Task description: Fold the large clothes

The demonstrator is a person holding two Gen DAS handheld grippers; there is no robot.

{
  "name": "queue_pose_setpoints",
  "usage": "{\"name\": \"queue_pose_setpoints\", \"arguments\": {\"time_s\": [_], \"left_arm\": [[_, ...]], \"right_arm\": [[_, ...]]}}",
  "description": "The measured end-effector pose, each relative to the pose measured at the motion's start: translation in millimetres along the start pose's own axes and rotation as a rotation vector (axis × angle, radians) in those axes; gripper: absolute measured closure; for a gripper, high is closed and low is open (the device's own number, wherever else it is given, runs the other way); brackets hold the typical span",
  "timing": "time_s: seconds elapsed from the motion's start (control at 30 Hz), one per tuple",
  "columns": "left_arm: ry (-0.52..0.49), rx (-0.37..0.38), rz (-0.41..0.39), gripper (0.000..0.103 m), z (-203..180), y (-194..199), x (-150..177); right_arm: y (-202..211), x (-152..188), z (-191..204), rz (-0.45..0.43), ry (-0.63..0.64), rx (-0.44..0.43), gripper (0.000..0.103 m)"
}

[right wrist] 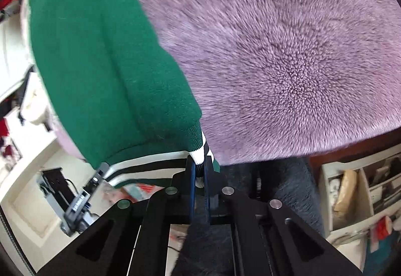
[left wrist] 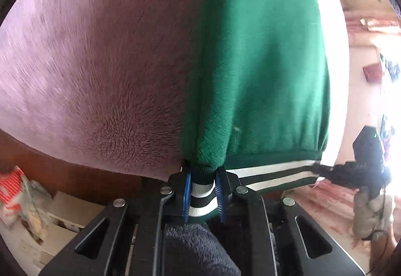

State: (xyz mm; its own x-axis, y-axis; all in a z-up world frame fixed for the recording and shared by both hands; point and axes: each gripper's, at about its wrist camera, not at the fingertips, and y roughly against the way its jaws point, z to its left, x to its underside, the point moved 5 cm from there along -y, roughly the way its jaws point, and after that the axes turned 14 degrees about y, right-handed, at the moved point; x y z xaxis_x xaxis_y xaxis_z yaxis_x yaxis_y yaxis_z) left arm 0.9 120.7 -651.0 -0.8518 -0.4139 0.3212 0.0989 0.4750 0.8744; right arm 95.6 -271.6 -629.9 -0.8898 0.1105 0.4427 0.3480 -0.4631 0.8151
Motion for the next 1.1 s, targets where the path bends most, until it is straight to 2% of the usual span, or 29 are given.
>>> {"name": "queue_pose_setpoints", "arguments": {"time_s": [0.07,0.13,0.2,0.27,0.3,0.33,0.4,0.43,0.47,0.53,0.57,0.6,0.63,0.67,0.7,0.77,0.83,0.87,0.9,0.93,0.97,1.0,1.1], "left_arm": [[0.029,0.020,0.008,0.084,2,-1,-3],[0.026,0.029,0.019,0.081,0,9,1],[0.024,0.023,0.030,0.079,-6,26,7],[-0.013,-0.007,-0.016,0.081,-19,49,9],[-0.043,0.003,-0.042,0.080,-28,59,7],[-0.065,0.040,-0.072,0.079,-45,69,4],[-0.080,0.103,-0.098,0.070,-70,68,-5],[-0.089,0.119,-0.111,0.070,-79,63,-12],[-0.093,0.096,-0.131,0.070,-86,52,-21],[-0.060,0.039,-0.130,0.070,-83,27,-40],[-0.021,0.025,-0.112,0.071,-73,11,-47],[0.006,0.042,-0.103,0.072,-65,3,-51],[0.015,0.049,-0.105,0.078,-58,1,-52],[0.017,0.039,-0.107,0.089,-54,5,-51],[0.016,0.033,-0.107,0.089,-53,11,-48],[-0.005,0.017,-0.139,0.088,-55,34,-38],[-0.023,0.026,-0.149,0.076,-55,43,-25],[-0.018,0.030,-0.144,0.051,-52,46,-22],[-0.010,0.059,-0.126,0.034,-48,43,-19],[-0.002,0.082,-0.111,0.034,-42,38,-21],[0.018,0.090,-0.085,0.034,-35,28,-21],[0.035,0.101,-0.059,0.034,-24,24,-22],[0.074,0.187,0.023,0.034,-26,-3,-24]], "right_arm": [[-13,-3,1,0.020,-0.001,-0.004,0.097],[-15,-5,16,0.030,0.035,0.002,0.088],[0,-4,28,0.023,0.088,-0.001,0.086],[23,-8,27,-0.011,0.136,0.034,0.084],[33,-8,30,-0.044,0.153,0.039,0.084],[44,-15,34,-0.075,0.166,0.023,0.084],[54,-23,48,-0.153,0.192,-0.063,0.084],[58,-27,58,-0.182,0.203,-0.107,0.084],[55,-34,65,-0.205,0.211,-0.147,0.084],[48,-51,71,-0.252,0.181,-0.201,0.084],[42,-57,69,-0.259,0.162,-0.200,0.084],[36,-61,61,-0.261,0.142,-0.151,0.084],[31,-66,50,-0.258,0.120,-0.076,0.089],[27,-68,42,-0.250,0.110,-0.052,0.092],[23,-68,35,-0.226,0.100,-0.046,0.101],[28,-62,30,-0.214,0.091,-0.087,0.101],[37,-56,29,-0.204,0.103,-0.109,0.095],[43,-52,24,-0.202,0.108,-0.112,0.091],[46,-49,21,-0.201,0.115,-0.111,0.071],[46,-48,17,-0.196,0.121,-0.102,0.040],[42,-48,11,-0.186,0.120,-0.091,0.030],[34,-52,5,-0.167,0.114,-0.110,0.027],[2,-49,0,-0.067,0.091,-0.308,0.027]]}}
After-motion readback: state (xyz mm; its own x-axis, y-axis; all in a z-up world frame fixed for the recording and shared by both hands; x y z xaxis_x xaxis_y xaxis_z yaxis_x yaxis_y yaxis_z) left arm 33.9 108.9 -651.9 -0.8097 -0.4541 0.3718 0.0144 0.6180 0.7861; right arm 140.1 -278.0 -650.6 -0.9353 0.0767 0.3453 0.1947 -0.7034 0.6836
